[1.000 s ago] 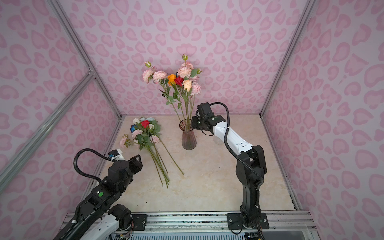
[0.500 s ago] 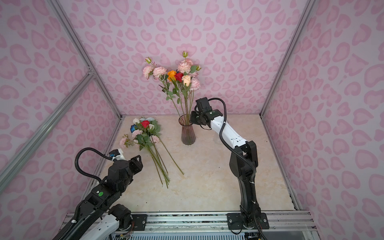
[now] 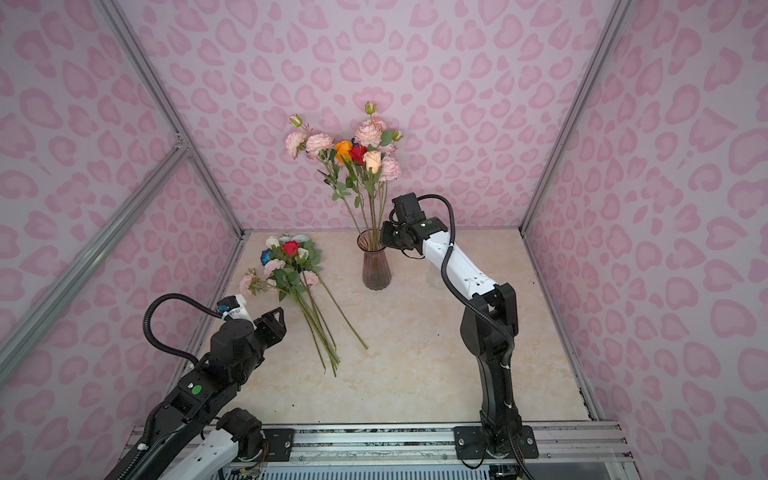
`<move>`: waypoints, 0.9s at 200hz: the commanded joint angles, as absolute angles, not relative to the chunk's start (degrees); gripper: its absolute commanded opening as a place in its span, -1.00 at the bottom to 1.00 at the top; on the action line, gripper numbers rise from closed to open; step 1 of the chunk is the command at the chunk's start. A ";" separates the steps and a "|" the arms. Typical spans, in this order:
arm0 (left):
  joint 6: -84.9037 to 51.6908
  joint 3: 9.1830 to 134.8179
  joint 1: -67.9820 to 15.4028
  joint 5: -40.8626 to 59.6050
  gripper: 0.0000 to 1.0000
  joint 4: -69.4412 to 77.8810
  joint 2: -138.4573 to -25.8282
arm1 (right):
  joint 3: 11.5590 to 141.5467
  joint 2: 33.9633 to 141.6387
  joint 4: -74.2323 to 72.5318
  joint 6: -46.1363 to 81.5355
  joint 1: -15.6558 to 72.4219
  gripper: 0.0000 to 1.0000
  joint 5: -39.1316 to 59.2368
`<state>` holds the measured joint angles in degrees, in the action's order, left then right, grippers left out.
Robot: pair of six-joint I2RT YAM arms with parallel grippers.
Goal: Arrange the flowers into the vase
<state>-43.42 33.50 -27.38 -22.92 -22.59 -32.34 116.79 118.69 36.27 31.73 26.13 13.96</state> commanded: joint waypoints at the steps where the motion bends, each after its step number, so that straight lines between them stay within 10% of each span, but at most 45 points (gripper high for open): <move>1: -42.36 34.25 -27.25 -22.41 0.14 -21.80 -32.34 | 116.31 117.66 35.07 31.21 26.10 -0.45 14.20; 100: -43.24 33.81 -27.25 -20.47 0.13 -20.45 -33.61 | 98.44 93.20 38.53 22.68 18.36 -0.40 1.85; 180: -43.74 34.43 -27.25 -17.28 0.11 -18.40 -38.27 | 107.50 102.66 48.96 16.28 4.71 -0.20 10.50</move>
